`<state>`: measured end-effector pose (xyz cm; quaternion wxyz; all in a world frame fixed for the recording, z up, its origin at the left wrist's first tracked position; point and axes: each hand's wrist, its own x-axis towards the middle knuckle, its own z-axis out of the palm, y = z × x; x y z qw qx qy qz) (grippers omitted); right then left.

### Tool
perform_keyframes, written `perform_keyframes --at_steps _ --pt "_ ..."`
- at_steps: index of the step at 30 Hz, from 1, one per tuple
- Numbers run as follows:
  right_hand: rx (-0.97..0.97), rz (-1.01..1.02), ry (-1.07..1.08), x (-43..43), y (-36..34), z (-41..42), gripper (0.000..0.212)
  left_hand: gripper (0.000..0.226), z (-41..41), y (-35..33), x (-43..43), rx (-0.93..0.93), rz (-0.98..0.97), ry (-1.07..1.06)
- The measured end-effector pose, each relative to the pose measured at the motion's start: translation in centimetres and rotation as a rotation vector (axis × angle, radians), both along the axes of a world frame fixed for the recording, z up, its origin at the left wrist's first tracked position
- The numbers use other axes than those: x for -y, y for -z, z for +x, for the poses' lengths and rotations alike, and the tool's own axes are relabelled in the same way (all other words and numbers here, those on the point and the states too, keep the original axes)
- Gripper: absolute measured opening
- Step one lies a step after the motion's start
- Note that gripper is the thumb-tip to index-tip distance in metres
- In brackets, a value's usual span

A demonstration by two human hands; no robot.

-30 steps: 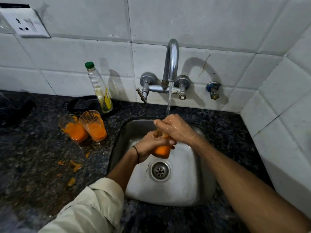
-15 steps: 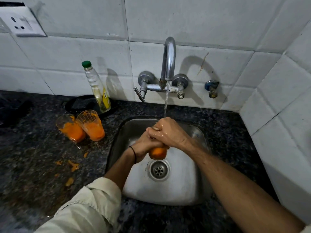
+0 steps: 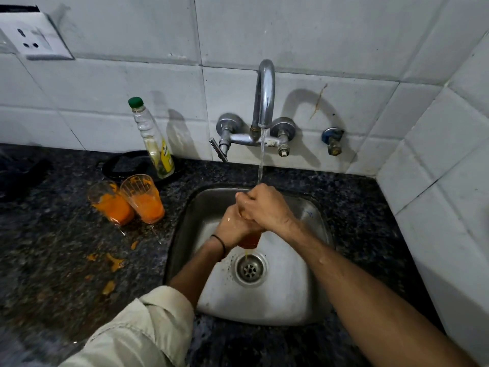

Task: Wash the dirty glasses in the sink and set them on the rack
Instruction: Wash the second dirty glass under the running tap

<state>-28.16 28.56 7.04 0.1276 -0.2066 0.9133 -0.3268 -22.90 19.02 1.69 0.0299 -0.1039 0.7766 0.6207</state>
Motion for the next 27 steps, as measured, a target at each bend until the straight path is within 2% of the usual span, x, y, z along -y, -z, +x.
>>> perform_keyframes --at_steps 2,3,4,6,8,10,12,15,17,18,20,21,22,24,25,27 --pt "0.117 -0.064 0.177 0.9 1.1 0.2 0.046 0.04 -0.1 0.4 -1.8 -0.059 -0.4 -0.252" --pt "0.142 -0.06 0.203 1.3 1.6 0.3 0.047 0.043 0.0 1.1 -2.3 -0.093 -0.487 -0.309" --pt "0.107 -0.019 0.196 1.4 2.0 0.3 0.048 0.045 0.2 1.4 -2.6 -0.101 -0.461 -0.297" --pt "-0.031 0.075 0.127 0.7 2.1 0.3 0.046 0.047 0.1 1.9 -1.6 -0.051 -0.131 -0.172" --pt "-0.07 0.113 -0.07 -0.3 1.4 0.1 0.045 0.043 0.2 1.4 0.3 0.042 0.161 0.004" --pt "-0.044 0.131 -0.227 -0.8 0.6 0.2 0.045 0.037 0.4 0.7 1.4 0.056 0.218 0.145" --pt "-0.06 0.071 -0.135 -0.5 0.9 0.5 0.043 0.028 0.2 0.3 0.9 0.011 0.038 0.078" --pt "0.122 -0.073 0.236 1.5 1.7 0.8 0.038 0.028 -0.6 0.5 -1.4 -0.004 -0.38 -0.253" --pt "0.21 -0.061 0.255 2.4 2.1 1.2 0.036 0.018 -0.8 1.3 -1.5 -0.034 -0.478 -0.338" --pt "0.242 -0.089 0.207 2.3 2.3 1.5 0.03 0.013 -0.8 1.7 -1.0 -0.071 -0.46 -0.313" --pt "0.244 -0.153 -0.034 0.7 1.9 2.5 0.015 0.014 -1.0 2.4 1.0 -0.153 -0.373 -0.179" --pt "0.194 -0.138 -0.196 -0.6 2.1 2.5 0.018 0.019 -0.9 2.6 2.2 -0.173 -0.33 -0.085" --pt "0.123 -0.048 -0.367 -2.0 2.1 2.3 0.028 0.028 -0.8 2.5 3.0 -0.164 -0.305 0.014" --pt "-0.169 0.382 -0.685 -3.9 2.0 0.7 0.051 0.05 -0.8 2.5 3.8 -0.114 -0.307 0.186" --pt "-0.351 0.568 -0.824 -4.3 1.8 -0.1 0.054 0.057 -0.9 2.5 3.6 -0.094 -0.312 0.253" --pt "-0.52 0.691 -0.952 -4.2 1.7 -1.1 0.045 0.064 -1.2 2.3 2.6 -0.079 -0.294 0.308"
